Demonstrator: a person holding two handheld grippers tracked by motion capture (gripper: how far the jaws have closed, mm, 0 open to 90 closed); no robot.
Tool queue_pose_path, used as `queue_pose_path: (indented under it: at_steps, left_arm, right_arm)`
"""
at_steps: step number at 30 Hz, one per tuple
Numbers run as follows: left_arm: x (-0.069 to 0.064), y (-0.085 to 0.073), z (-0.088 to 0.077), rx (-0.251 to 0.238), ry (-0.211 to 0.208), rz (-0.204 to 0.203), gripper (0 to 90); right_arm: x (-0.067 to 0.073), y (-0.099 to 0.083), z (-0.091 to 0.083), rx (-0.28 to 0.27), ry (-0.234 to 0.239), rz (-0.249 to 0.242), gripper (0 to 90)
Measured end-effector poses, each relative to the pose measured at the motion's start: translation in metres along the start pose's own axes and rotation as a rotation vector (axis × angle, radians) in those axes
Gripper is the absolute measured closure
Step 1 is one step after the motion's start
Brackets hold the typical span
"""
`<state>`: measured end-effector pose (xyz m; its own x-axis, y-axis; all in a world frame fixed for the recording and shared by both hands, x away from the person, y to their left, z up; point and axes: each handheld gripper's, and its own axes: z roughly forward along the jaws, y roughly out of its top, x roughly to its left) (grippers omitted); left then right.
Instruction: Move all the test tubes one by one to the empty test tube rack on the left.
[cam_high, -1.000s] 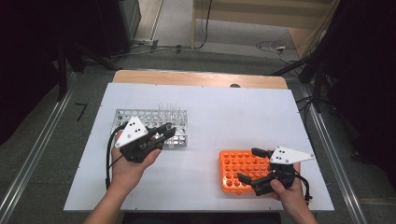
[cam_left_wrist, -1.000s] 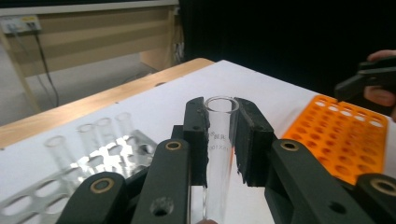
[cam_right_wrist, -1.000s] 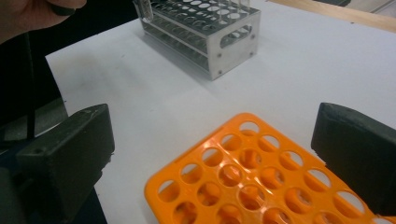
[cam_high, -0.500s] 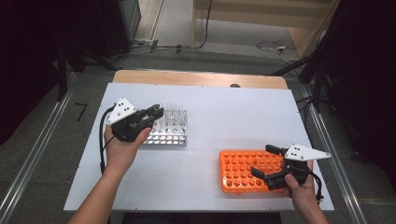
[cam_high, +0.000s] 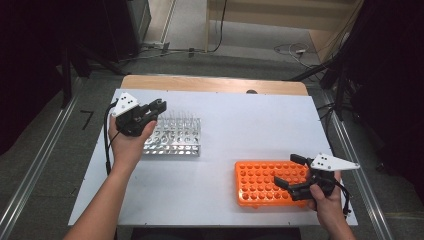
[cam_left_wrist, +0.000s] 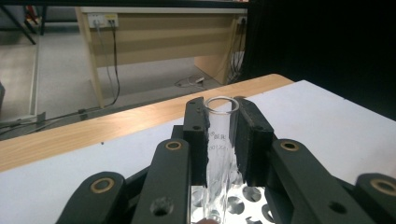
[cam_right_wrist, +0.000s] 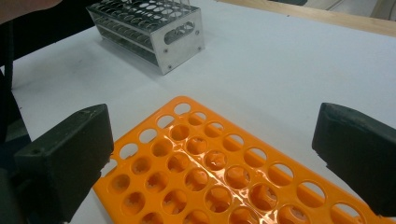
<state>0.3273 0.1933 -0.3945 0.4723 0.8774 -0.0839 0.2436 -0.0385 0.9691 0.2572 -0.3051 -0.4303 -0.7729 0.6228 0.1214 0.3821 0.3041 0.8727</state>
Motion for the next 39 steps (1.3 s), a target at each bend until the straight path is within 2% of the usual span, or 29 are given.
queue_pose_path:
  at_steps: [6, 15, 27, 39]
  left_arm:
    - [0.002, 0.005, 0.009, 0.004, 0.023, 0.012, 75.7]
    - [0.013, 0.006, 0.021, 0.008, 0.06, -0.013, 75.7]
    - [0.013, -0.001, 0.033, 0.036, 0.072, -0.016, 75.7]
    - [0.016, -0.016, 0.037, 0.065, 0.088, -0.032, 75.7]
  right_arm:
    - [-0.001, -0.001, 0.0, 0.003, -0.005, 0.0, 0.0]
    - [-0.001, -0.001, 0.001, 0.004, -0.007, -0.001, 0.0]
    - [-0.001, -0.002, 0.001, 0.007, -0.008, -0.001, 0.0]
    - [-0.002, -0.003, 0.001, 0.009, -0.009, 0.002, 0.0]
